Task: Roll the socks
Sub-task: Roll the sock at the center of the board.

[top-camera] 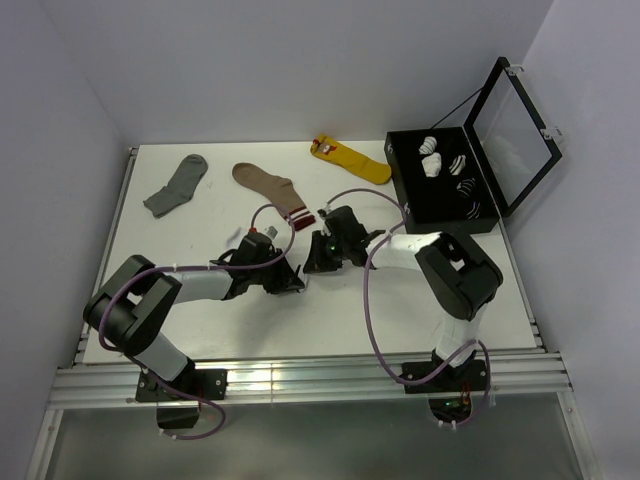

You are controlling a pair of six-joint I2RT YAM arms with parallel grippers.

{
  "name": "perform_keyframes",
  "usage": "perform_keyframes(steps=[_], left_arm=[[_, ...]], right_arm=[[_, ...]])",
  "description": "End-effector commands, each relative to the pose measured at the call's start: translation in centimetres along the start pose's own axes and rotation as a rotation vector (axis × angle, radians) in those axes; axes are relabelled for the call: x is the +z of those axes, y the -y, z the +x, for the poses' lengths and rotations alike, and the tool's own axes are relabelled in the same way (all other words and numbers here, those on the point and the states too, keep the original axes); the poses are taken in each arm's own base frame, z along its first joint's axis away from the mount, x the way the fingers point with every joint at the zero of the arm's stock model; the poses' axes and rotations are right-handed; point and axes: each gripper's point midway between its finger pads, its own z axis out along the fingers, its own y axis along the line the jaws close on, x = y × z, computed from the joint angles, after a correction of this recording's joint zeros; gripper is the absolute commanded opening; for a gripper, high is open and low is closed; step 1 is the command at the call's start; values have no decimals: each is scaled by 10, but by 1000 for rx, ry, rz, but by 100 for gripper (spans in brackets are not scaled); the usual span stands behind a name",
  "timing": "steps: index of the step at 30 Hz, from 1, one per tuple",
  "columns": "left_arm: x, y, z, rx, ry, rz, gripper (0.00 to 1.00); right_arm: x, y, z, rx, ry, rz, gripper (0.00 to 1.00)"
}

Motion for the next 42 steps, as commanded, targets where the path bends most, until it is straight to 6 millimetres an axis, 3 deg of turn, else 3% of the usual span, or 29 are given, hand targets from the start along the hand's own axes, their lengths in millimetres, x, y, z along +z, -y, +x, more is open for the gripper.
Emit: perform_keyframes(steps=[1, 12, 20, 29, 33, 37, 42], left_arm=[[2, -2, 4, 9, -20, 9, 21], [1, 1, 1, 20, -7, 16, 40], [-4, -14, -6, -13, 46, -84, 42], [-6, -30, -8, -38, 70, -164, 24], [-7, -32, -4, -52, 64, -155, 10], [-7, -34, -3, -79, 60, -145, 0], [-12, -39, -1, -150, 62, -98, 0]], right_arm=[[8, -7, -10, -23, 17, 8, 22], [21, 13, 4, -81, -70, 198, 12], [18, 1, 1, -98, -60, 188, 11], [15, -8, 0, -92, -55, 159, 11], [7, -19, -4, -84, -25, 110, 12], [-13, -34, -11, -56, 39, 25, 23], [-36, -32, -16, 10, 113, -103, 36]])
